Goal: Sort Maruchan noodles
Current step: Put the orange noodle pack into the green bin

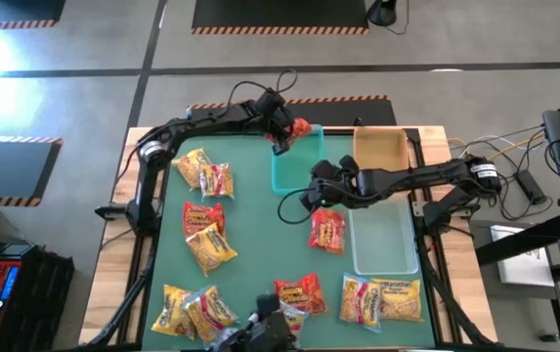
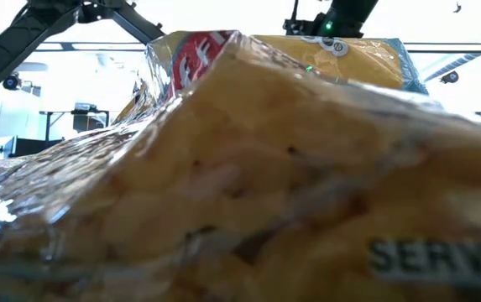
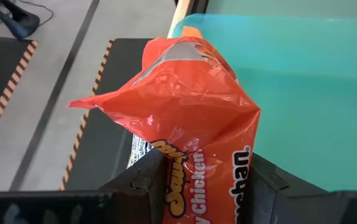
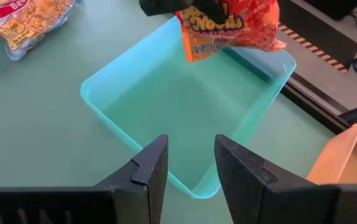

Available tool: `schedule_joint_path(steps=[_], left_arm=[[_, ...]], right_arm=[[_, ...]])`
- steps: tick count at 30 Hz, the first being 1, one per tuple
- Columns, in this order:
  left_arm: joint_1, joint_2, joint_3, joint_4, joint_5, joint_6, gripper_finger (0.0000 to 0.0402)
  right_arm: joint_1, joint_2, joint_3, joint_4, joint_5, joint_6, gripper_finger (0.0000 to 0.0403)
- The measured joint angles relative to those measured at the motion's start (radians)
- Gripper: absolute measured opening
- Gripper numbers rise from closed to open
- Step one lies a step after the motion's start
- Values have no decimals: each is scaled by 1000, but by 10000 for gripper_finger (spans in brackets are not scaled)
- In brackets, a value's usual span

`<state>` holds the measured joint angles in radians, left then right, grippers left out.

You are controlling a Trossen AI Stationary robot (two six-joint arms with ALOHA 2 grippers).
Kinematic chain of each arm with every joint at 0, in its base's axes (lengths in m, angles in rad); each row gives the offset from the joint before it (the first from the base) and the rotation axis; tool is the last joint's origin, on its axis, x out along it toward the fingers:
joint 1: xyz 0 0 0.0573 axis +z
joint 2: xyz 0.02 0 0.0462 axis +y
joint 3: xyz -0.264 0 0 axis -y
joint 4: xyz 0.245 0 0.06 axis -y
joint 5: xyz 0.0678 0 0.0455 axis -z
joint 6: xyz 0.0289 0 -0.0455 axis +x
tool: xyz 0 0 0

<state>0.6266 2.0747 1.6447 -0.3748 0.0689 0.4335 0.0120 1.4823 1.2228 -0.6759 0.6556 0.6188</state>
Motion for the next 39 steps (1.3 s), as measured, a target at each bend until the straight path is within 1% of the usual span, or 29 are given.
schedule_joint_path(steps=[6, 13, 15, 19, 26, 29, 32, 39], left_arm=[[13, 12, -1, 2, -10, 19, 126], [13, 13, -2, -19, -11, 79, 144], [13, 13, -2, -17, -49, 82, 150], [12, 13, -2, -16, -115, 82, 160], [12, 13, -3, 38, -142, 45, 179], [12, 11, -3, 66, -147, 20, 185], [13, 9, -3, 58, -148, 18, 187], [8, 11, -3, 6, -157, 25, 187]], right_arm=[[0, 9, 0, 0, 0, 12, 123], [0, 10, 0, 0, 0, 29, 123], [0, 10, 0, 0, 0, 37, 123], [0, 10, 0, 0, 0, 55, 123], [0, 10, 0, 0, -1, 64, 123], [0, 10, 0, 0, -22, 65, 123], [0, 10, 0, 0, -62, 64, 123], [0, 10, 0, -4, -63, 61, 123]])
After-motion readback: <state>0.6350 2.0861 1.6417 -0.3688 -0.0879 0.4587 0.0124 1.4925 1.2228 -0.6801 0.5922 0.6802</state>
